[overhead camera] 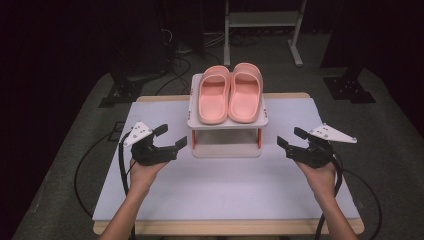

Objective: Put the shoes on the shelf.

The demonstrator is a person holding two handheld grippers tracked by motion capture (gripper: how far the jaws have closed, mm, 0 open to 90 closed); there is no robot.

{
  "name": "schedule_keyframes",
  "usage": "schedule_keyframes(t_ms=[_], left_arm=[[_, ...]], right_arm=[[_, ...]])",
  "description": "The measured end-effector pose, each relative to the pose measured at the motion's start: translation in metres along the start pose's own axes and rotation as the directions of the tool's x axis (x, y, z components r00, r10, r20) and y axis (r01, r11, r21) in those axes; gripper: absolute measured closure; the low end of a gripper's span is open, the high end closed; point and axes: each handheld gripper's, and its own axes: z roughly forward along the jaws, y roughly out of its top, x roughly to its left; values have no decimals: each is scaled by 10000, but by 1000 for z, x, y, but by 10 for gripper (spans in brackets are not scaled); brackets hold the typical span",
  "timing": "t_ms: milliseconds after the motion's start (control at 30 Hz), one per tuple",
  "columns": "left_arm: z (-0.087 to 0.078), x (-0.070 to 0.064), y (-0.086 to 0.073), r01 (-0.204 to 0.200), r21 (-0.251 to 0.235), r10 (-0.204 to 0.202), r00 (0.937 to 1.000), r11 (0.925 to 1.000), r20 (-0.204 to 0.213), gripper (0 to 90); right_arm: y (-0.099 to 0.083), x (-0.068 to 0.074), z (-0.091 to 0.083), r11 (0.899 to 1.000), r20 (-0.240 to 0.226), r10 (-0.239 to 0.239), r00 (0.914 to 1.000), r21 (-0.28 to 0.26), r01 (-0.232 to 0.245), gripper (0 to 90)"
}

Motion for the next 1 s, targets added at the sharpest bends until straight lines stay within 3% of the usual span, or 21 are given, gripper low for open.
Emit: schedule_keyframes(t_ms=[1000], left_arm=[[-15, 6, -30, 165, 93, -162, 9993, 9998, -341, 112]], right_arm=[[-38, -11, -16, 9991, 319, 397, 9987, 108, -401, 262]])
